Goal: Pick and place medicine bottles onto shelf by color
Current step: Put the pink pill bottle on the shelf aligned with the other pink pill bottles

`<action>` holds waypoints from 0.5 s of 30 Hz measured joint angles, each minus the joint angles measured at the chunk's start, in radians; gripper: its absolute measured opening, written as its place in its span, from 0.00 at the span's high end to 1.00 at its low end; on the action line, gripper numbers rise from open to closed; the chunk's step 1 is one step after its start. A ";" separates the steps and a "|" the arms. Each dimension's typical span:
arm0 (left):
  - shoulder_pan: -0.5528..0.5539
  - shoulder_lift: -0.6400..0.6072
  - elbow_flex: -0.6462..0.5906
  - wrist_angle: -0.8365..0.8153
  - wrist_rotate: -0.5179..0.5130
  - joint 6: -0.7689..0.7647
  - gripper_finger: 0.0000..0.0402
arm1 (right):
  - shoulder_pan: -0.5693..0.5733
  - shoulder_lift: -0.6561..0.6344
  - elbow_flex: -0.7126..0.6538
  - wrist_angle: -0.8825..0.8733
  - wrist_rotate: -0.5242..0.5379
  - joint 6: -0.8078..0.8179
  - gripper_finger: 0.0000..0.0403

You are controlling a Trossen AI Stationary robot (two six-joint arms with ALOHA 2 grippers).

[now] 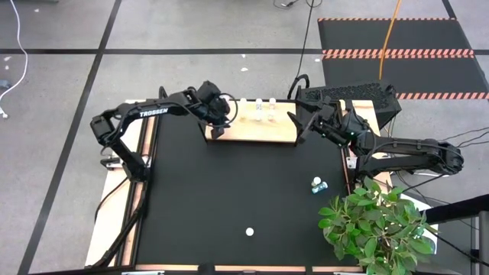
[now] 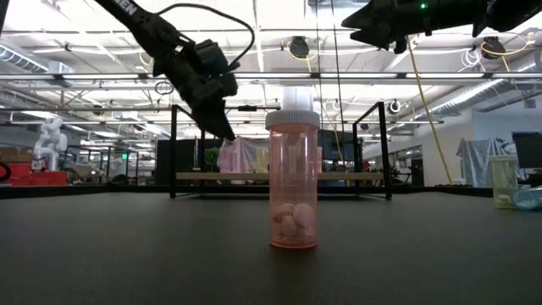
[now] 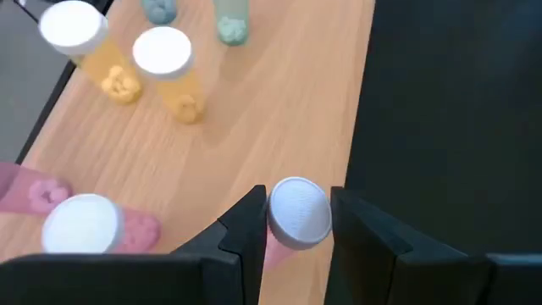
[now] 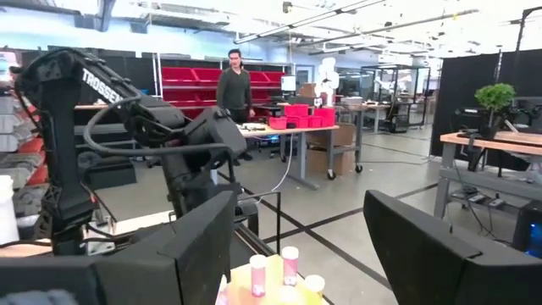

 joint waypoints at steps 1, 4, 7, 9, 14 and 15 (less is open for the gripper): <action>0.004 0.000 -0.012 0.018 0.000 0.003 0.70 | 0.000 0.000 0.000 0.000 0.001 0.000 0.36; 0.015 0.000 -0.036 0.038 0.000 0.005 0.70 | 0.000 0.000 0.000 0.000 0.024 0.000 0.36; 0.022 0.000 -0.042 0.054 -0.001 0.006 0.70 | 0.000 0.000 0.000 0.000 0.026 0.000 0.36; 0.020 0.000 -0.042 0.058 -0.001 0.007 0.70 | 0.000 0.000 0.000 0.000 0.026 -0.001 0.36; 0.020 0.000 -0.043 0.059 -0.001 0.015 0.70 | 0.000 0.000 0.000 0.000 0.026 0.003 0.36; 0.020 0.000 -0.043 0.059 -0.002 0.014 0.70 | 0.000 0.000 0.000 0.000 0.026 0.003 0.36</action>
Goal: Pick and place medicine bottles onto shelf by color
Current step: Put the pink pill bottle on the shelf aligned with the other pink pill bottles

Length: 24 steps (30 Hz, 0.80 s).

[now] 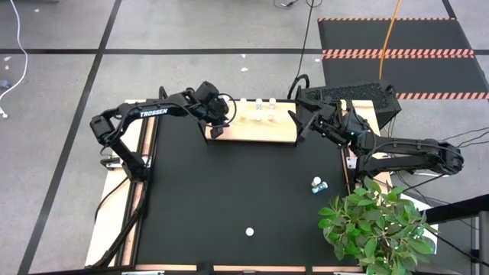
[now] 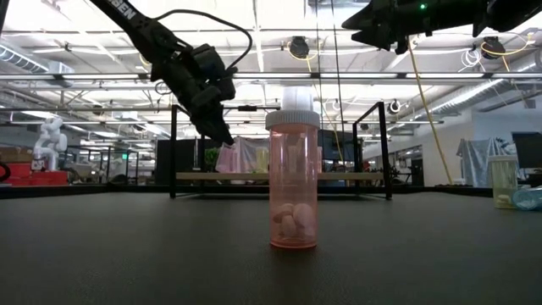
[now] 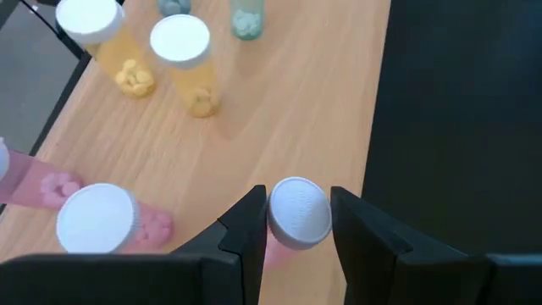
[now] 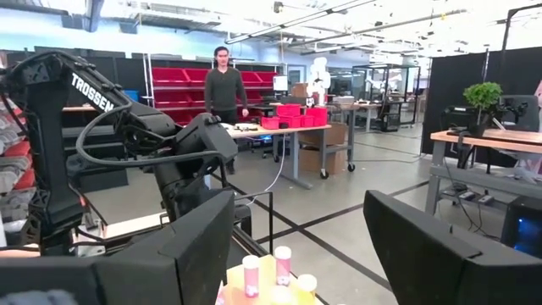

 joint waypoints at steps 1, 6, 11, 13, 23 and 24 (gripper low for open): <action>0.000 0.000 0.000 0.000 0.000 -0.001 0.70 | 0.000 0.000 0.000 0.000 0.000 0.000 0.36; -0.001 0.000 0.000 -0.003 0.000 -0.006 0.70 | 0.000 0.000 0.000 0.000 0.000 0.000 0.36; -0.001 0.000 0.000 -0.003 0.000 -0.010 0.69 | 0.000 0.000 0.000 0.000 0.000 0.003 0.36; -0.001 0.000 0.000 -0.007 0.000 -0.011 0.69 | 0.000 0.000 0.000 0.000 0.000 0.014 0.36; -0.001 0.001 0.000 -0.009 -0.034 -0.018 0.58 | 0.001 0.000 0.000 0.000 0.000 0.016 0.36; -0.001 0.001 0.000 -0.010 -0.040 -0.018 0.56 | 0.001 0.000 0.000 0.000 0.000 0.016 0.36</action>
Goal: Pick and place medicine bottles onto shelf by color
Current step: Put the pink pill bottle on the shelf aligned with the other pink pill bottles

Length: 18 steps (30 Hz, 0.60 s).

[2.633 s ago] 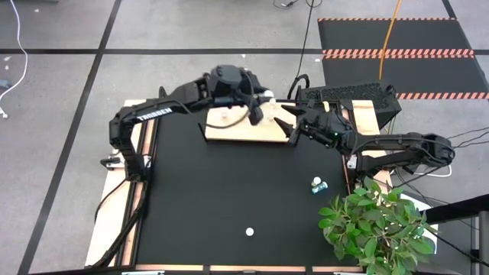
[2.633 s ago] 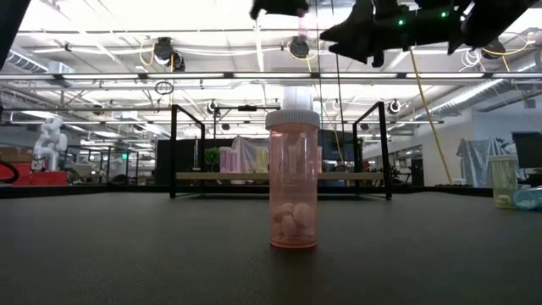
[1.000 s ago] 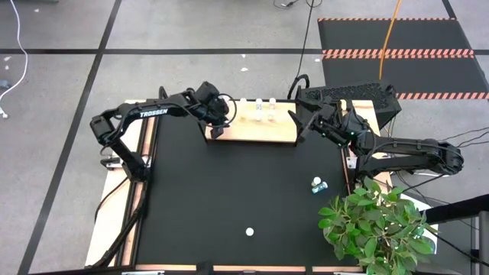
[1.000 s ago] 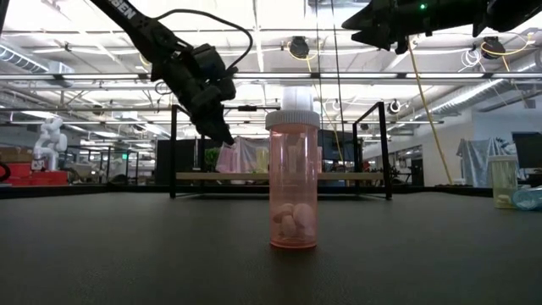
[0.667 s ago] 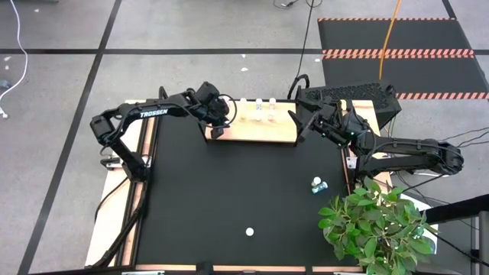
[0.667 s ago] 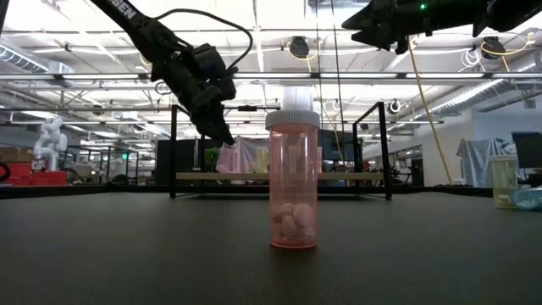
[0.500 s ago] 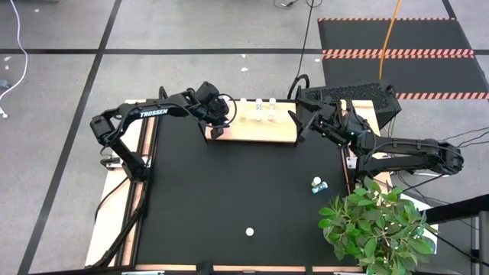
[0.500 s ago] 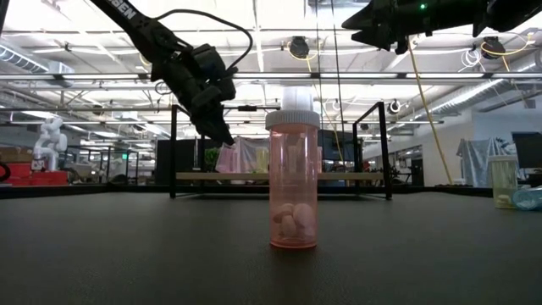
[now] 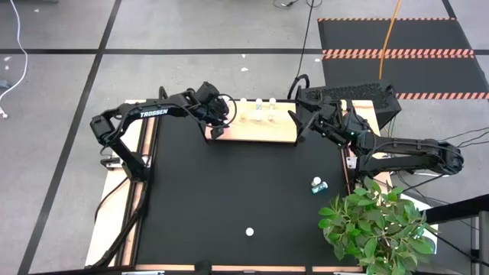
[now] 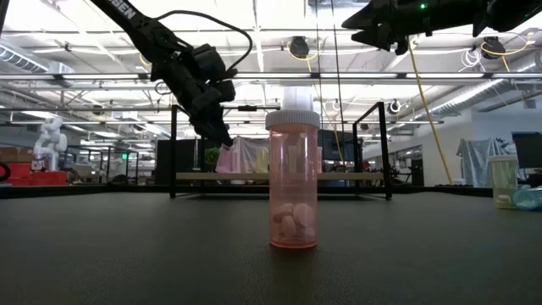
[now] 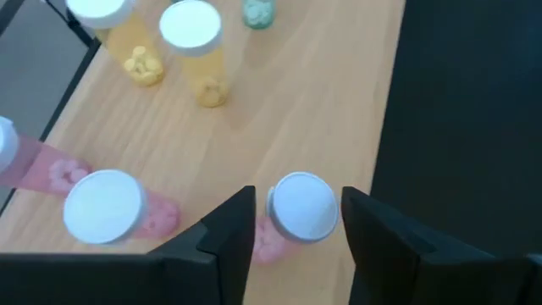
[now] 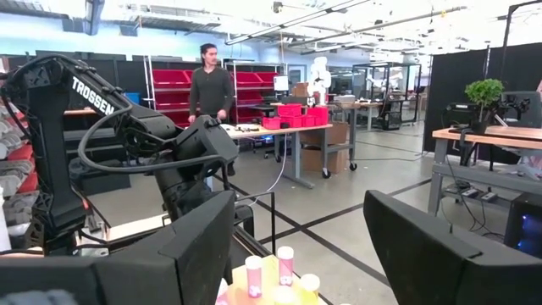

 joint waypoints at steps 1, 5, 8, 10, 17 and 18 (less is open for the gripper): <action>0.000 0.000 0.000 0.000 -0.006 0.000 0.54 | 0.000 0.000 0.000 0.000 0.000 0.000 0.36; 0.000 0.000 0.000 -0.001 -0.013 -0.011 0.47 | 0.000 0.000 0.000 0.000 0.000 0.019 0.36; 0.000 0.000 0.000 -0.002 -0.013 -0.015 0.44 | 0.000 0.000 0.000 0.000 0.000 0.026 0.36; 0.000 0.000 0.001 -0.012 -0.013 -0.022 0.43 | 0.000 0.000 0.000 0.000 0.000 0.026 0.36; 0.000 0.000 0.068 -0.160 -0.023 0.011 0.42 | 0.000 0.000 0.000 0.000 0.000 0.026 0.36; 0.000 0.000 0.082 -0.179 -0.035 0.019 0.42 | 0.000 0.000 0.000 0.000 0.000 0.025 0.36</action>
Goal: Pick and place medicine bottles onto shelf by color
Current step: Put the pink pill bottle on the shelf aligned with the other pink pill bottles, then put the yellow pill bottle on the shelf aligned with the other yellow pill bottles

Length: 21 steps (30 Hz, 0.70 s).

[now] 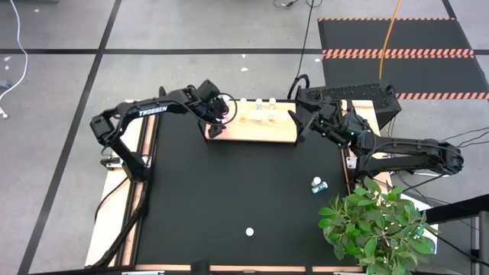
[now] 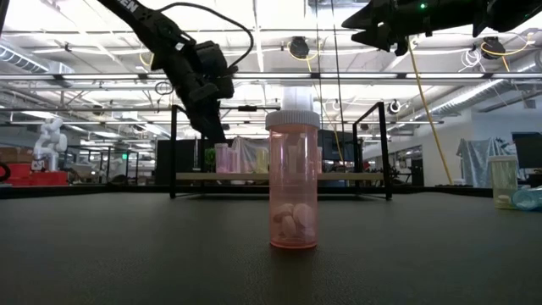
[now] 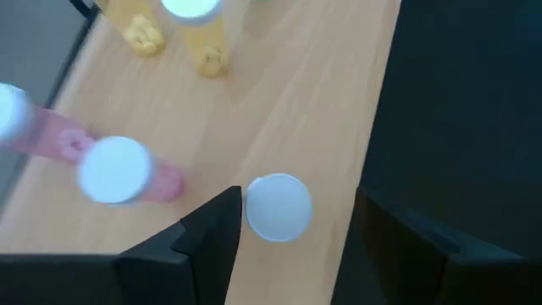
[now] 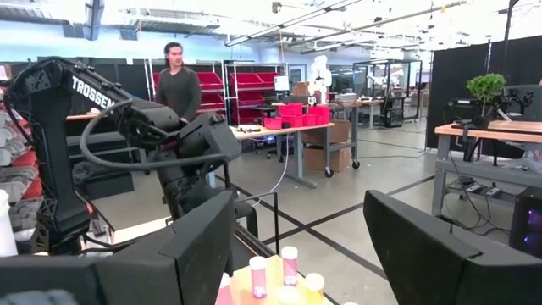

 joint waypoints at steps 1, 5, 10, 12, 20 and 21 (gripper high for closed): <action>0.000 0.000 0.014 -0.013 -0.008 0.005 0.42 | 0.000 0.000 0.000 0.000 0.000 -0.002 0.36; -0.001 0.001 0.075 -0.066 -0.032 0.023 0.42 | 0.000 0.000 0.000 -0.003 0.000 -0.005 0.36; -0.001 -0.001 0.168 -0.120 -0.038 0.026 0.42 | -0.004 0.000 0.000 -0.131 0.000 0.013 0.36; -0.002 -0.001 0.215 -0.130 -0.037 0.026 0.42 | -0.004 0.000 0.000 -0.216 0.000 0.037 0.36; -0.041 -0.001 0.441 -0.202 -0.119 0.025 0.42 | -0.004 -0.016 0.118 -0.624 -0.002 0.143 0.36; -0.051 -0.001 0.470 -0.208 -0.121 0.025 0.42 | -0.004 -0.015 0.154 -0.691 -0.002 0.152 0.36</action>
